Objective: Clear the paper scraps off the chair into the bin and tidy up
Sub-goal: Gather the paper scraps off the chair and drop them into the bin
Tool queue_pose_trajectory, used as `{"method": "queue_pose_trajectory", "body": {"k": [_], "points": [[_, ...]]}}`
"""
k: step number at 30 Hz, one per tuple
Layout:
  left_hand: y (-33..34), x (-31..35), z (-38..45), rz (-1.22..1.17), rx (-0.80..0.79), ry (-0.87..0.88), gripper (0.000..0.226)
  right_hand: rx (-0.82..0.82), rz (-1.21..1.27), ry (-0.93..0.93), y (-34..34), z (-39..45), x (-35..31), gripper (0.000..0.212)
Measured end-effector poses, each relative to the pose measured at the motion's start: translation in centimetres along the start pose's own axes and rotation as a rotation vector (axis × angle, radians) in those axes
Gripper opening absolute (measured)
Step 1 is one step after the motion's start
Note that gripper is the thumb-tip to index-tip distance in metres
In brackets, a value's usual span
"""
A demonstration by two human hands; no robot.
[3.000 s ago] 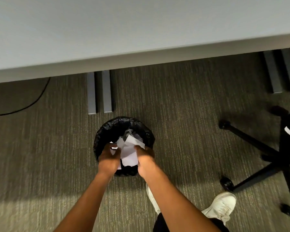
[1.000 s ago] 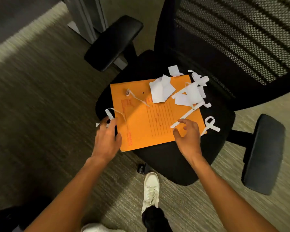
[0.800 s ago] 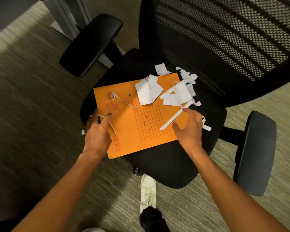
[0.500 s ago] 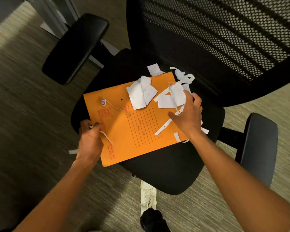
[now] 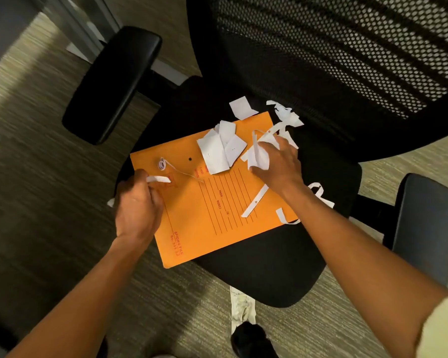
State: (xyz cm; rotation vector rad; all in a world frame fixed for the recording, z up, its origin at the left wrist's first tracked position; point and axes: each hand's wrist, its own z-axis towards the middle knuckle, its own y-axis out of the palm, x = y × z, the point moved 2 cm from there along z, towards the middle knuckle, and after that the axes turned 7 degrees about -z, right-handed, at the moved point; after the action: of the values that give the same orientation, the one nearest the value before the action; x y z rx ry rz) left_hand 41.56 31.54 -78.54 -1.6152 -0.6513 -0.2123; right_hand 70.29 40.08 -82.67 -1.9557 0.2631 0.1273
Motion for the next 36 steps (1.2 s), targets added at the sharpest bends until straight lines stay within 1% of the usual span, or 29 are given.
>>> {"method": "queue_pose_trajectory", "body": {"k": [3,5,6,10,12,16,19,21,23,26,29,30,33,36], "points": [[0.2,3.0,1.6,0.061,0.039,0.109,0.014,0.069,0.038,-0.014,0.5,-1.3,-0.5,0.045],[0.8,5.0,2.4,0.067,0.014,0.175,0.015,0.099,0.107,-0.018,1.1,-2.3,-0.7,0.038],[1.3,5.9,2.7,0.067,-0.011,0.183,0.021,0.105,0.133,-0.012,1.3,-2.8,-0.7,0.037],[3.8,8.6,4.3,0.125,-0.081,0.132,0.061,0.065,0.272,0.043,2.1,-4.8,-1.0,0.034],[5.3,9.5,5.4,0.154,-0.098,0.110,0.076,0.074,0.323,0.074,2.2,-5.8,-0.9,0.030],[7.6,10.4,7.1,0.188,-0.128,0.037,0.091,0.127,0.412,0.137,1.9,-7.6,-0.3,0.025],[8.6,10.5,7.5,0.211,-0.161,-0.037,0.098,0.222,0.439,0.166,0.9,-7.9,0.5,0.026],[8.9,10.5,7.3,0.193,-0.172,-0.047,0.096,0.273,0.474,0.210,-0.2,-7.3,1.2,0.028],[9.0,10.6,7.0,0.137,-0.181,-0.057,0.087,0.288,0.500,0.241,-1.1,-6.5,1.7,0.031],[9.0,10.7,6.3,0.058,-0.224,-0.068,0.064,0.276,0.513,0.234,-1.9,-5.1,1.8,0.033],[8.6,11.0,5.2,-0.061,-0.281,-0.026,0.039,0.243,0.505,0.186,-2.0,-3.9,1.2,0.037],[8.3,11.0,4.8,-0.093,-0.294,-0.012,0.035,0.233,0.503,0.171,-2.0,-3.6,0.9,0.039],[7.4,10.6,3.5,-0.142,-0.324,0.037,0.029,0.205,0.476,0.138,-1.7,-2.9,-0.2,0.043],[6.2,9.3,2.3,-0.202,-0.308,0.078,0.021,0.189,0.441,0.083,-1.2,-2.1,-2.0,0.051]]}}
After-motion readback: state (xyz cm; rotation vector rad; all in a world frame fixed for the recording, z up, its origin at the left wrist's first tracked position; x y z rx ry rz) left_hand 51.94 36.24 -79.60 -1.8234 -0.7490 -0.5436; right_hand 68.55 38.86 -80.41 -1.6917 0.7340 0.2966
